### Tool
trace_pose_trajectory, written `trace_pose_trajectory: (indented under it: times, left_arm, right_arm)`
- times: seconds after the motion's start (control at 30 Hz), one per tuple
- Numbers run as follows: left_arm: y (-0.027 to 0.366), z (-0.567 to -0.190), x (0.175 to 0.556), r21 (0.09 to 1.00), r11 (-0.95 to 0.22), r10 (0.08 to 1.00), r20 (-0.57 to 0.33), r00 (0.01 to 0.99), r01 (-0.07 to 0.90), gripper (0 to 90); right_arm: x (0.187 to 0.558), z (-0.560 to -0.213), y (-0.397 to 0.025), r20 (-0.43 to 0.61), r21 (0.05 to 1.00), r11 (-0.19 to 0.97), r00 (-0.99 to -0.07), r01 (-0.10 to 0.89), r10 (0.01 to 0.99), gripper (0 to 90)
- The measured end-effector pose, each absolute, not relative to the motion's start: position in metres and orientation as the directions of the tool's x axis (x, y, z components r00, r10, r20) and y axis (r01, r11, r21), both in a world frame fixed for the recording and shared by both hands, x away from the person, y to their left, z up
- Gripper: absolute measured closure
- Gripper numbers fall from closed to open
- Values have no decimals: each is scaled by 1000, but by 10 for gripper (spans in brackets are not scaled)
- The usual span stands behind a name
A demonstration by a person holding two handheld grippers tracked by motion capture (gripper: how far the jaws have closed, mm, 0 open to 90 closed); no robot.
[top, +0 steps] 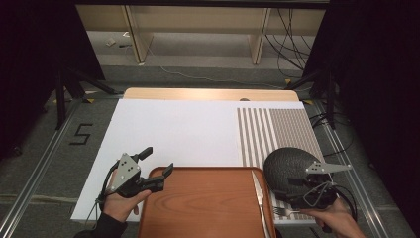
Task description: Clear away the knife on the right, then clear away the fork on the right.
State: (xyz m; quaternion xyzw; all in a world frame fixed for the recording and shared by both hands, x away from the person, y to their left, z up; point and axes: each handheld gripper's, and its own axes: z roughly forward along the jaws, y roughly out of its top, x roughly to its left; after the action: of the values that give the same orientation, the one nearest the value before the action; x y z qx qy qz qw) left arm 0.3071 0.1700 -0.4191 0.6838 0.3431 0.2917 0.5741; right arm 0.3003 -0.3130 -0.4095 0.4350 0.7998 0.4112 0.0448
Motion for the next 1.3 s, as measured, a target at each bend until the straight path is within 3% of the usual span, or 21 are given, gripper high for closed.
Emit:
trace_pose_trajectory:
  times: [0.77,1.3]
  left_arm:
    - [169,-419,307,985,-113,797,13,604,127,167]
    - [170,-420,306,985,-114,793,13,609,127,167]
  right_arm:
    - [286,-415,-325,193,667,347,-603,659,774,190]
    - [280,-425,-331,106,592,429,-594,682,798,189]
